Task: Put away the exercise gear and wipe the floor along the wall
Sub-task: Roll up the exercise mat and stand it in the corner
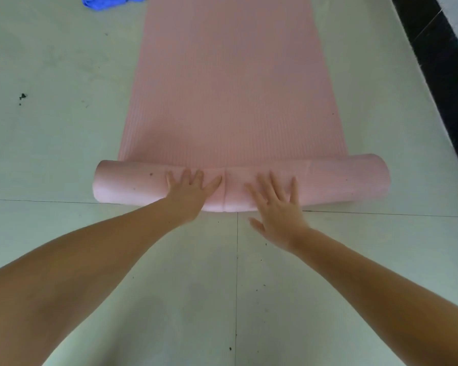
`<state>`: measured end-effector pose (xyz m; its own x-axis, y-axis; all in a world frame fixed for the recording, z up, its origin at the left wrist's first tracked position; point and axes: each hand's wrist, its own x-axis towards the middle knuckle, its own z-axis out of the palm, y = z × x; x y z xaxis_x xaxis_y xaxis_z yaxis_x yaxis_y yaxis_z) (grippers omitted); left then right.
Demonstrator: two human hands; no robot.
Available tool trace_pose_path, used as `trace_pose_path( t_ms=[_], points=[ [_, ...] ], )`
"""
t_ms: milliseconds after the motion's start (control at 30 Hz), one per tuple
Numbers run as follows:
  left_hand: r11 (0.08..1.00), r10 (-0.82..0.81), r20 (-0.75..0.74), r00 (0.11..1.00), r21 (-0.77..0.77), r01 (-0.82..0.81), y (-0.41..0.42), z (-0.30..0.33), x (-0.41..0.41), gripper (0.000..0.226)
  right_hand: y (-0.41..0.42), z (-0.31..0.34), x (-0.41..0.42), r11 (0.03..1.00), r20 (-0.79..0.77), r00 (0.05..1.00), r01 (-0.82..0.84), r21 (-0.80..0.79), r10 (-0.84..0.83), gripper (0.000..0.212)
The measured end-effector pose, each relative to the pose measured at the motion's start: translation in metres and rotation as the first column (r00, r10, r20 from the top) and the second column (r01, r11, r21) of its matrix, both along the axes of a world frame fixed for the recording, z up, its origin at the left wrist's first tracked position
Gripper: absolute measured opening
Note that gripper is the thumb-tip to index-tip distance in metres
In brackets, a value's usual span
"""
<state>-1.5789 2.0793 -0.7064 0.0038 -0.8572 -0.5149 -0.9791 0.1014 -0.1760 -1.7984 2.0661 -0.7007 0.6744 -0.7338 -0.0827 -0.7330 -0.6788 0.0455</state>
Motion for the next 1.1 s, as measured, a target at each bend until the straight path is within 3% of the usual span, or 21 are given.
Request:
trace_pose_path(
  t_ms=[100, 267, 333, 467, 600, 733, 900, 1000, 1100],
  points=[
    [0.994, 0.027, 0.035, 0.999, 0.107, -0.031, -0.010, 0.021, -0.009, 0.095, 0.004, -0.002, -0.018, 0.967, -0.210, 0.977, 0.086, 0.241, -0.034, 0.096],
    [0.998, 0.056, 0.069, 0.996, 0.004, -0.057, -0.014, 0.062, -0.019, 0.093, -0.043, 0.020, 0.004, 0.970, -0.188, 0.976, 0.143, 0.197, -0.106, 0.101],
    [0.998, 0.061, 0.092, 0.994, -0.032, -0.058, -0.018, 0.078, -0.014, 0.089, -0.064, 0.031, 0.011, 0.958, -0.205, 0.972, 0.163, 0.236, -0.115, 0.096],
    [0.986, 0.138, -0.014, 0.990, 0.090, -0.137, -0.005, 0.090, -0.002, 0.075, -0.088, 0.035, 0.020, 0.903, -0.268, 0.956, 0.218, 0.371, -0.121, 0.073],
    [0.982, 0.161, -0.111, 0.981, 0.113, -0.149, -0.023, 0.091, 0.018, 0.073, -0.127, 0.040, 0.027, 0.817, -0.150, 0.978, 0.206, 0.538, -0.148, 0.060],
    [0.977, 0.158, -0.106, 0.982, 0.164, -0.139, -0.043, 0.067, 0.023, 0.092, -0.153, 0.062, 0.036, 0.742, -0.156, 0.982, 0.185, 0.644, -0.109, 0.056],
    [0.998, 0.061, -0.015, 0.998, 0.019, -0.061, -0.061, 0.039, 0.035, 0.109, -0.181, 0.070, 0.035, 0.659, -0.129, 0.980, 0.197, 0.725, -0.151, 0.058],
    [1.000, -0.012, 0.047, 0.999, 0.003, 0.012, -0.078, 0.032, 0.042, 0.105, -0.182, 0.057, 0.028, 0.684, -0.043, 0.973, 0.190, 0.704, -0.226, 0.061],
    [0.999, -0.014, 0.004, 1.000, 0.048, 0.014, -0.103, 0.029, 0.047, 0.097, -0.163, 0.042, 0.023, 0.894, -0.057, 0.989, 0.147, 0.423, -0.136, 0.066]
  ],
)
